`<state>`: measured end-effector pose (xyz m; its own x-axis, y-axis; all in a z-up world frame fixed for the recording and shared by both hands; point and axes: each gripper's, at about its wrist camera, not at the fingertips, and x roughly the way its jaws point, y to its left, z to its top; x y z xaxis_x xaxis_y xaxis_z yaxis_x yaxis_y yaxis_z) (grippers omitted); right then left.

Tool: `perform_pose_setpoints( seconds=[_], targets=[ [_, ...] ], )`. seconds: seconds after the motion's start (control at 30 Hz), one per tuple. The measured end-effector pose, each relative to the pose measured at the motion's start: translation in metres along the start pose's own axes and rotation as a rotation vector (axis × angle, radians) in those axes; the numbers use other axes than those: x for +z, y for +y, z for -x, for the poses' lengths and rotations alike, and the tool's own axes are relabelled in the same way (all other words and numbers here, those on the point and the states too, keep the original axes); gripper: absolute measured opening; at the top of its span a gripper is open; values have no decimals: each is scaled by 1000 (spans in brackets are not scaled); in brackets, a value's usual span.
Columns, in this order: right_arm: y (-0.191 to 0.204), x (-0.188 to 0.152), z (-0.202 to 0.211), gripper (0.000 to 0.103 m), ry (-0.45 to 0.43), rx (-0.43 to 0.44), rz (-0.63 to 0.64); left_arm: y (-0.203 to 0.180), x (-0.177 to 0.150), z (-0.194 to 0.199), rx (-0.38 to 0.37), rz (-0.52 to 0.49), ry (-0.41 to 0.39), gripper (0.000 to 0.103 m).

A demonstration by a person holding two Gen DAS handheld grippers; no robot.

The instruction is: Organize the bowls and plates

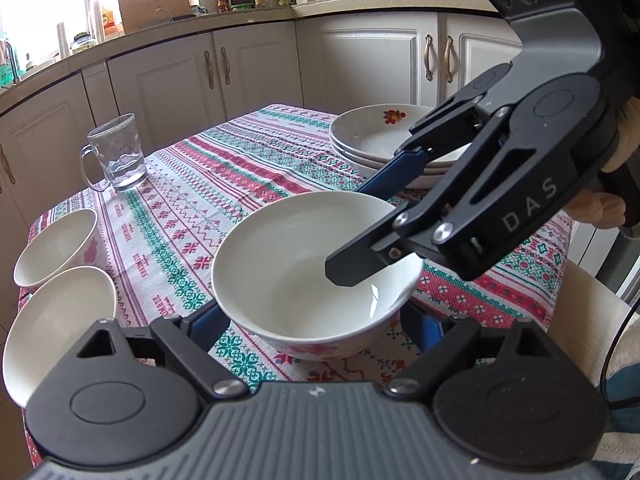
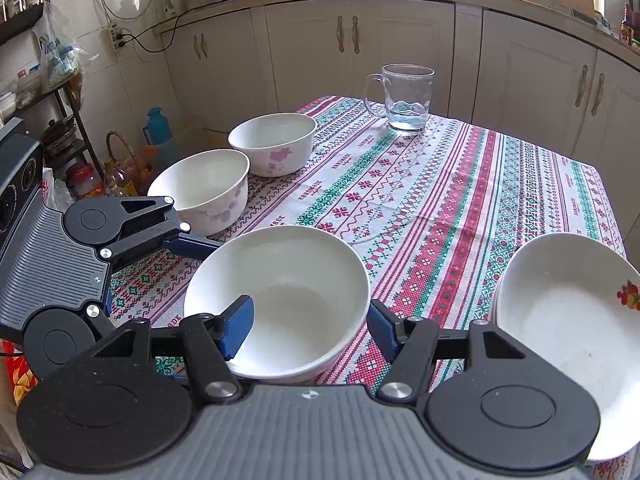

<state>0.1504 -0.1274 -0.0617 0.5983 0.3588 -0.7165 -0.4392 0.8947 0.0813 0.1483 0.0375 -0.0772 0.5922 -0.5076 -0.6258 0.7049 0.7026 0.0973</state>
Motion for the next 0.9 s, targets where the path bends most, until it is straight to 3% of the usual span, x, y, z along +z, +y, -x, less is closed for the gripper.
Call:
perform_pose_setpoints(
  seconds=[0.13, 0.27, 0.53, 0.8, 0.9],
  targets=[
    [0, 0, 0, 77, 1, 13, 3, 0, -1, 6, 6, -1, -6, 96],
    [6, 3, 9, 101, -46, 0, 32, 4, -10, 19, 20, 15, 25, 96],
    [28, 25, 14, 103, -108, -20, 155, 25, -31, 65, 169, 106, 53, 96],
    [69, 47, -13, 103, -103, 0, 263, 90, -34, 88, 375, 268, 35, 96],
    [85, 52, -26, 103, -88, -12, 303, 113, -33, 87, 415, 299, 20, 96]
  ],
)
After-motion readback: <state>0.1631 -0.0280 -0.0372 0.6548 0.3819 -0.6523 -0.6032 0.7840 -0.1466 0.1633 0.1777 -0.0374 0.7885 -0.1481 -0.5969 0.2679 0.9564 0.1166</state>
